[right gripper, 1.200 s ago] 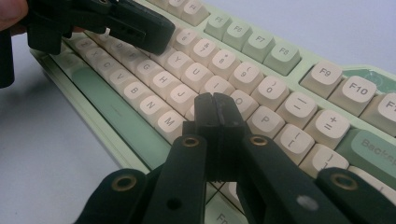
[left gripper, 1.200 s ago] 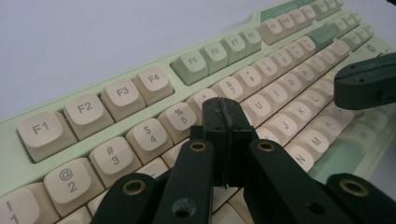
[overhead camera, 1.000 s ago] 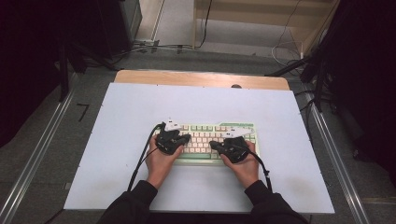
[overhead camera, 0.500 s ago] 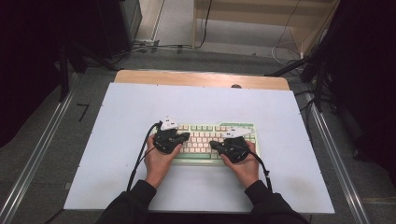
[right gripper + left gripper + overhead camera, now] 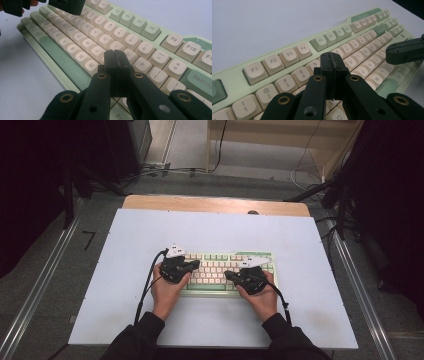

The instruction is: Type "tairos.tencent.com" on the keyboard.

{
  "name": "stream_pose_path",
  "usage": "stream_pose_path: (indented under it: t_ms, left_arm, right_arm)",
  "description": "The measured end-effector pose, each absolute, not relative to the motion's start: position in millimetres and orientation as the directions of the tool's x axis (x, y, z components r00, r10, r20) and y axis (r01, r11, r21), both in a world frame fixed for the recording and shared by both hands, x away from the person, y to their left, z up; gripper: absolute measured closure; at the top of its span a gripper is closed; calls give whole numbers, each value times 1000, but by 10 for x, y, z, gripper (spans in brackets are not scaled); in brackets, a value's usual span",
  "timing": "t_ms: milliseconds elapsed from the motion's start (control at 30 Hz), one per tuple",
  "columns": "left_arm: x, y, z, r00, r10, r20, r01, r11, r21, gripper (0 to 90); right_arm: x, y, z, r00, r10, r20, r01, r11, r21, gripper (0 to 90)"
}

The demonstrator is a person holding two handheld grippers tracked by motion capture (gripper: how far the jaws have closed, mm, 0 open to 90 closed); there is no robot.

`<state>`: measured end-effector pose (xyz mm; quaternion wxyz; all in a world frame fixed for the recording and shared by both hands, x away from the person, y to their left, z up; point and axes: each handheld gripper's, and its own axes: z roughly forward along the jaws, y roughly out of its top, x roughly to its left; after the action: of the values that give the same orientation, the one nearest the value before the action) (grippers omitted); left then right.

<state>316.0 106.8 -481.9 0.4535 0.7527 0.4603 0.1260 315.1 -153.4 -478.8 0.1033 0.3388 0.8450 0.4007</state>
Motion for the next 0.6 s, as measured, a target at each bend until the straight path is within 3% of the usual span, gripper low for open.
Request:
stream_pose_path:
  t_ms: [600]
  left_arm:
    - [3132, 1246, -4848, 511, 835, -204, 592, -170, 787, 900]
  right_arm:
    - [3146, -1540, -4779, -751, 654, 95, 487, 451, 748, 878]
